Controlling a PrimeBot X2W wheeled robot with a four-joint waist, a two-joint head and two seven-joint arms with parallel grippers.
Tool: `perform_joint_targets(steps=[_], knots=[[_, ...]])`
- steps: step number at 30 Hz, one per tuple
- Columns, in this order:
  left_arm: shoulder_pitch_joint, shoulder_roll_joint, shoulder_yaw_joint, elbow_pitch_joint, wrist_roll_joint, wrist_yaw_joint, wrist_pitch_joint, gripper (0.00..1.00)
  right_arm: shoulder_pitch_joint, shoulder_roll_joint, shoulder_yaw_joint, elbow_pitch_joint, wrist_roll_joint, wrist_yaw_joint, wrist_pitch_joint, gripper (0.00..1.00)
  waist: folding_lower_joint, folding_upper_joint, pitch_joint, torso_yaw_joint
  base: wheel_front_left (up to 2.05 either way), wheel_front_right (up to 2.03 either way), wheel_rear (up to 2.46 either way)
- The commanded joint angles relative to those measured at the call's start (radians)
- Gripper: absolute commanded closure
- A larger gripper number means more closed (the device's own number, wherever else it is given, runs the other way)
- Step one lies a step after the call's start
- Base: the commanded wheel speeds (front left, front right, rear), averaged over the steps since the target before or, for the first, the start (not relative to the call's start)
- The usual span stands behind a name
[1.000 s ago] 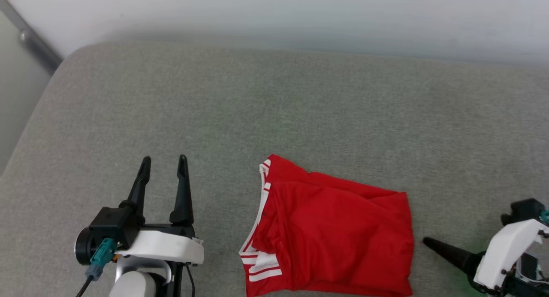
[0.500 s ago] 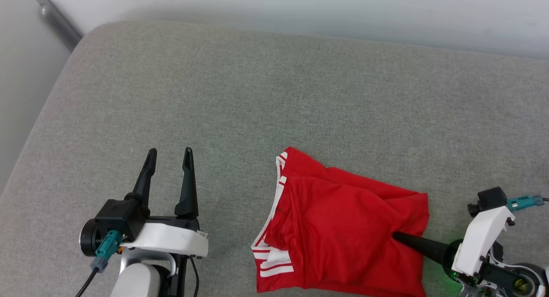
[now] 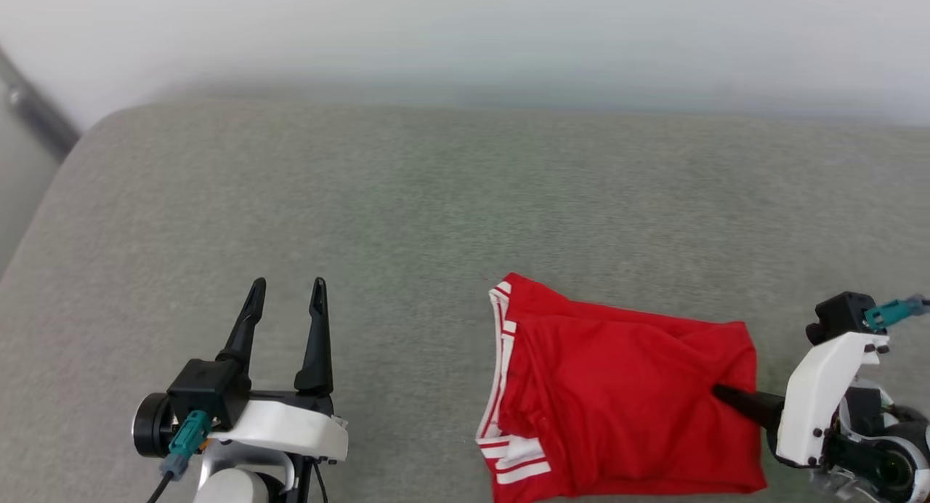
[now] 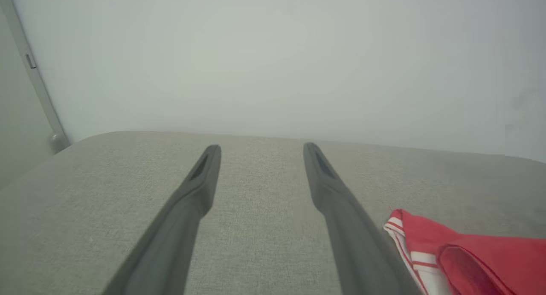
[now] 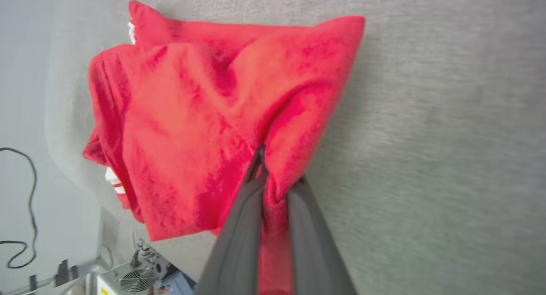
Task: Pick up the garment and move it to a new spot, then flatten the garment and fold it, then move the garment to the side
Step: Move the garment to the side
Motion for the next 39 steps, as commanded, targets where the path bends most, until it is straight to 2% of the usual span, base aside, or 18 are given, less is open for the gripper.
perform_joint_targets(steps=[1,6,12,18,24,32,37,38,39], knots=[[0.012,0.004,-0.003,-0.005,0.007,-0.002,-0.002,0.00,-0.021,-0.027,0.015,0.002,-0.037,0.000,-0.010,1.00,0.0000,0.0000,-0.026,-0.075,0.00,0.00,0.00],[0.008,0.003,-0.016,-0.027,0.017,-0.009,-0.002,0.00,-0.065,-0.070,0.044,0.039,-0.129,0.000,-0.028,1.00,0.0000,0.0000,-0.010,-0.197,0.00,0.00,0.00],[-0.035,0.002,-0.046,-0.063,0.031,-0.022,0.003,0.00,-0.164,-0.101,0.051,0.106,-0.191,0.000,-0.060,1.00,0.0000,0.0000,0.070,-0.328,0.00,0.00,0.00],[-0.104,0.028,-0.076,-0.109,0.051,-0.043,0.041,0.00,-0.281,-0.147,0.021,0.206,-0.259,0.000,-0.146,1.00,0.0000,0.0000,0.188,-0.413,0.00,0.00,0.00],[-0.197,0.061,-0.101,-0.166,0.077,-0.059,0.086,0.00,-0.408,-0.184,-0.065,0.325,-0.313,0.000,-0.273,1.00,0.0000,0.0000,0.317,-0.431,0.00,0.00,0.00],[-0.290,0.100,-0.115,-0.245,0.103,-0.073,0.126,0.00,-0.533,-0.252,-0.192,0.446,-0.401,-0.001,-0.386,1.00,0.0000,0.0000,0.449,-0.410,0.00,0.00,0.00],[-0.305,0.108,-0.125,-0.275,0.110,-0.070,0.136,0.00,-0.580,-0.209,-0.238,0.514,-0.434,0.000,-0.467,1.00,0.0000,0.0000,0.486,-0.402,0.00,0.00,0.00],[-0.305,0.108,-0.127,-0.278,0.110,-0.069,0.138,0.00,-0.586,-0.203,-0.245,0.532,-0.448,0.000,-0.486,0.91,0.0000,0.0000,0.488,-0.401,0.00,0.00,0.00],[-0.305,0.108,-0.128,-0.278,0.108,-0.069,0.139,0.00,-0.592,-0.197,-0.250,0.548,-0.461,0.000,-0.507,0.74,0.0000,0.0000,0.490,-0.400,0.00,0.00,0.00]])
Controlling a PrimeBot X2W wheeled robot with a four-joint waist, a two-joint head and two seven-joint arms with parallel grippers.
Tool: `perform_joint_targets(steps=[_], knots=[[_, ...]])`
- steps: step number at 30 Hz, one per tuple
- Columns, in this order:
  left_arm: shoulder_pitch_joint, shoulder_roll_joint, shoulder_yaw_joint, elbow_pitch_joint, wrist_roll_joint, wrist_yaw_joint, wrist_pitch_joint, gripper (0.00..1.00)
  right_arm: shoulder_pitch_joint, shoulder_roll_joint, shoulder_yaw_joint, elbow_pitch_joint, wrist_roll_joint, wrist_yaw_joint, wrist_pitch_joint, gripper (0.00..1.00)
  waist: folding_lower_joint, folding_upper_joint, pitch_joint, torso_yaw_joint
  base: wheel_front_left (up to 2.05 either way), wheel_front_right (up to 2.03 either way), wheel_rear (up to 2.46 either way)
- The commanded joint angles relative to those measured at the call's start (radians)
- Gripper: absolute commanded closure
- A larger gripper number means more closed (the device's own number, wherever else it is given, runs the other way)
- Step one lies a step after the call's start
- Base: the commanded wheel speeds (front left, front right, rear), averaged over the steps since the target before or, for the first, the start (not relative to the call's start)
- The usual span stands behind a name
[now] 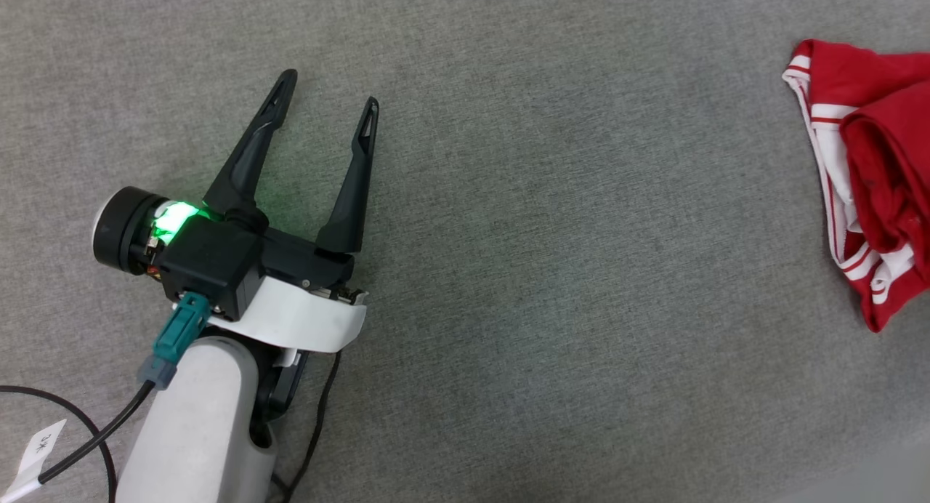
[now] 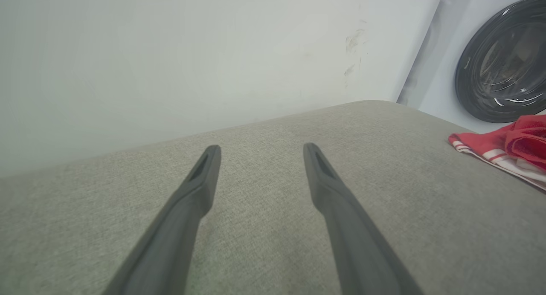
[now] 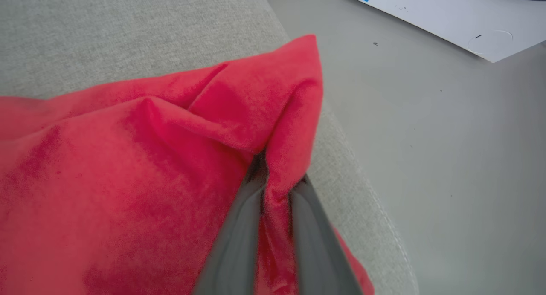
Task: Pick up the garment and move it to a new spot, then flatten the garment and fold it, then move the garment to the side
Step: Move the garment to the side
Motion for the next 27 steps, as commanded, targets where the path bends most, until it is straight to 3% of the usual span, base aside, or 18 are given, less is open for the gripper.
perform_joint_targets(steps=[1,2,8,15,27], knots=[[-0.010,0.001,-0.004,-0.005,-0.002,0.001,0.002,0.00,-0.024,0.011,-0.013,0.028,-0.024,-0.001,-0.040,0.53,-0.0002,0.0000,0.007,0.006,0.00,0.00,0.00],[-0.010,0.002,-0.004,-0.004,-0.004,0.001,0.001,0.00,-0.029,0.019,-0.016,0.045,-0.030,-0.001,-0.055,0.00,-0.0002,0.0000,0.006,0.006,0.00,0.00,0.00],[0.009,0.004,-0.001,0.021,-0.016,0.004,-0.012,0.00,-0.042,0.019,-0.022,0.085,-0.082,-0.001,-0.169,0.00,-0.0002,0.0000,-0.029,0.006,0.00,0.00,0.00],[0.072,-0.022,0.009,0.090,-0.054,0.024,-0.054,0.00,0.007,0.032,-0.012,0.060,-0.131,-0.001,-0.321,0.00,-0.0002,0.0000,-0.171,0.015,0.00,0.00,0.00],[0.204,-0.071,0.040,0.203,-0.122,0.075,-0.102,0.00,0.232,0.116,0.058,-0.145,-0.133,-0.001,-0.392,0.00,-0.0002,0.0000,-0.393,0.134,0.00,0.00,0.00]])
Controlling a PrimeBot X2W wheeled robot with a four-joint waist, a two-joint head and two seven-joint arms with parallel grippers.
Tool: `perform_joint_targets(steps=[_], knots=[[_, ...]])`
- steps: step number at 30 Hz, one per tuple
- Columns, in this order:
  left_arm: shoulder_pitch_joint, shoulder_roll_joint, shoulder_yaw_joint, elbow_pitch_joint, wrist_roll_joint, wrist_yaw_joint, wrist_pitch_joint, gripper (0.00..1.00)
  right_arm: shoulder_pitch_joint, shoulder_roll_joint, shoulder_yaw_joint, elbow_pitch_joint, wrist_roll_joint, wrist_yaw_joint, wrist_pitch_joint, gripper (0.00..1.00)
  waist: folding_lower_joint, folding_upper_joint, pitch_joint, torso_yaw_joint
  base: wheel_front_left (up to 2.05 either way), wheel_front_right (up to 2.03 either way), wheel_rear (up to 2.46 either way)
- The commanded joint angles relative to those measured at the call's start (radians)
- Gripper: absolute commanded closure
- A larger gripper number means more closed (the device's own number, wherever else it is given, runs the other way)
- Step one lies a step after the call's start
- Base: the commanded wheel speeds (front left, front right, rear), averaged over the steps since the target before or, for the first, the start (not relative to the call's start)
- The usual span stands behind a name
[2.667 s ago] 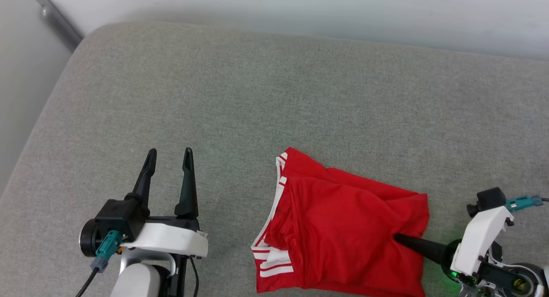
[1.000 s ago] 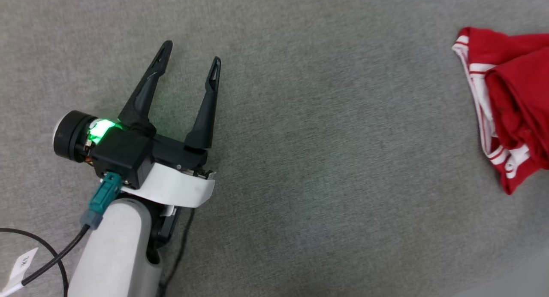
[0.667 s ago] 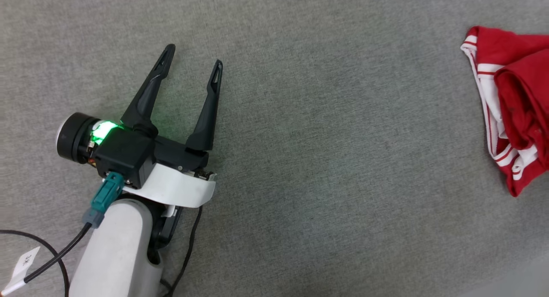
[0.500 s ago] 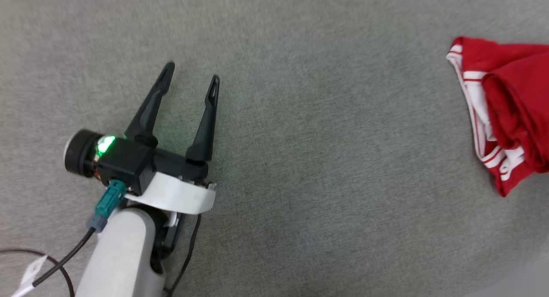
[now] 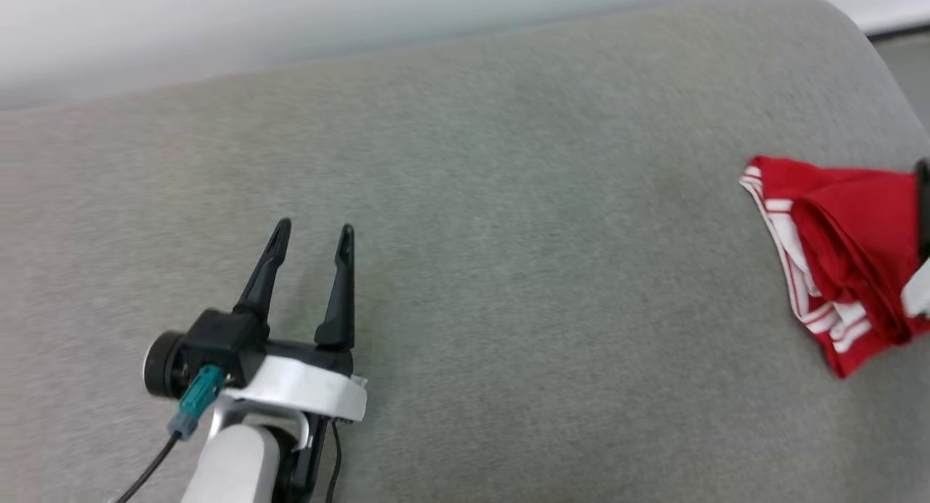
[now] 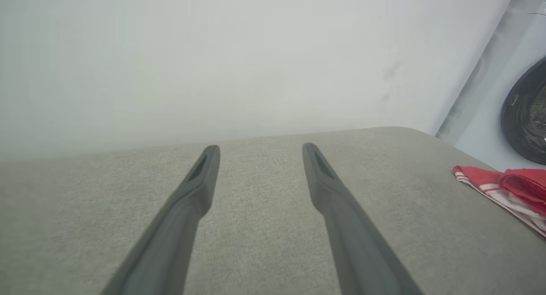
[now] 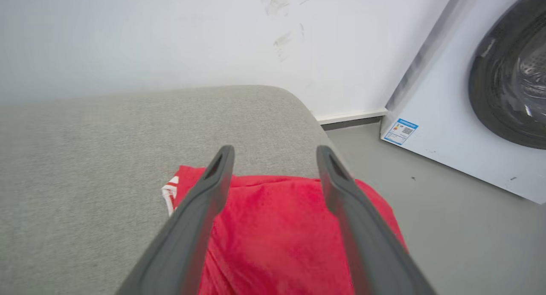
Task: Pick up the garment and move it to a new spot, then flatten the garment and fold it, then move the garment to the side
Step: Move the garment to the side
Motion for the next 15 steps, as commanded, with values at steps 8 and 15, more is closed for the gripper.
perform_joint_targets(steps=[8,15], knots=[[0.052,0.000,0.036,0.053,-0.019,0.032,-0.021,0.00,0.179,0.109,0.046,-0.211,-0.003,-0.001,0.005,0.00,0.0001,-0.0001,-0.107,0.138,0.00,0.00,0.00],[0.079,0.015,0.073,0.099,-0.032,0.046,-0.034,0.00,0.304,0.193,0.079,-0.384,-0.008,-0.001,-0.002,0.00,0.0001,-0.0001,-0.149,0.199,0.00,0.00,0.00]])
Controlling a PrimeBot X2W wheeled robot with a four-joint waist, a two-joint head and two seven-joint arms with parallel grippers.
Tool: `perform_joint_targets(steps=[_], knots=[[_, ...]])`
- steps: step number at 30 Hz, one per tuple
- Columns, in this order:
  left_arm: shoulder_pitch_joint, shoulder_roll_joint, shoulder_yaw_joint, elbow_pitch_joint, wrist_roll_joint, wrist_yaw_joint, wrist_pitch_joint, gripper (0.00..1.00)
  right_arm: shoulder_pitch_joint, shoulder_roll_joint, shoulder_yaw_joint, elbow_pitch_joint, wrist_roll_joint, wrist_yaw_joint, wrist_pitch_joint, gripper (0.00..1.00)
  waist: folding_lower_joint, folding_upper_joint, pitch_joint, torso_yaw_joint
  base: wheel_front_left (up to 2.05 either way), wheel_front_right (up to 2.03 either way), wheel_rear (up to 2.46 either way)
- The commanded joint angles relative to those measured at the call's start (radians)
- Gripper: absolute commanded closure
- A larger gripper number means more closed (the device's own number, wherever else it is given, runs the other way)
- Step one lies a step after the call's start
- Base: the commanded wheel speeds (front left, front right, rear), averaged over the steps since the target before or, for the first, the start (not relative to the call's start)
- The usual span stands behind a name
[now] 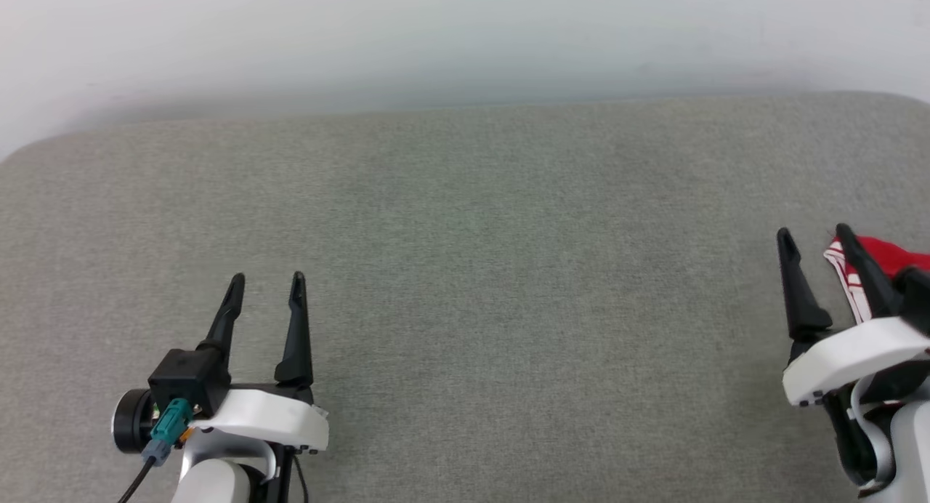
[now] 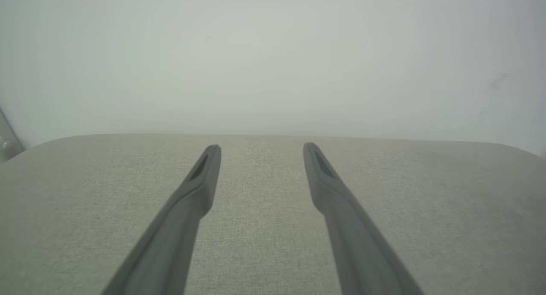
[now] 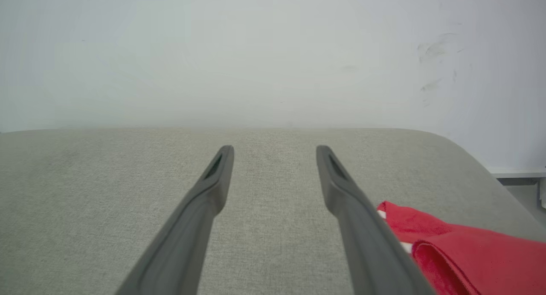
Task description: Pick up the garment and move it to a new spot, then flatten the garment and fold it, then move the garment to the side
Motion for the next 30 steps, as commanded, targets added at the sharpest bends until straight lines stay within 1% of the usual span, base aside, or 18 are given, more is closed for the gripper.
perform_joint_targets(steps=[1,6,11,15,23,30], knots=[[0.011,0.008,0.008,0.008,-0.004,0.003,-0.007,0.00,0.032,0.010,0.002,-0.031,0.004,-0.001,0.001,0.00,0.0001,0.0000,-0.023,0.025,0.00,0.00,0.00],[0.042,0.020,0.020,0.032,-0.006,-0.006,-0.012,0.00,0.126,0.043,0.016,-0.129,-0.010,-0.001,0.006,0.00,0.0001,0.0000,-0.055,0.034,0.00,0.00,0.00],[0.083,0.017,0.018,0.046,0.001,-0.013,-0.014,0.00,0.222,0.073,0.012,-0.214,-0.032,-0.001,0.024,0.00,0.0001,0.0000,-0.087,0.033,0.00,0.00,0.00],[0.105,0.013,0.015,0.052,0.007,-0.018,-0.015,0.00,0.269,0.090,0.008,-0.260,-0.046,-0.001,0.043,0.00,0.0001,0.0000,-0.104,0.028,0.00,0.00,0.00],[0.122,0.010,0.015,0.047,0.015,-0.026,-0.016,0.00,0.313,0.105,0.003,-0.303,-0.061,-0.001,0.070,0.00,0.0001,0.0000,-0.122,0.032,0.00,0.00,0.00],[0.105,0.007,0.017,0.054,0.016,-0.026,-0.016,0.00,0.300,0.105,0.010,-0.312,-0.066,-0.001,0.078,0.00,0.0001,0.0000,-0.117,0.029,0.00,0.00,0.00]])
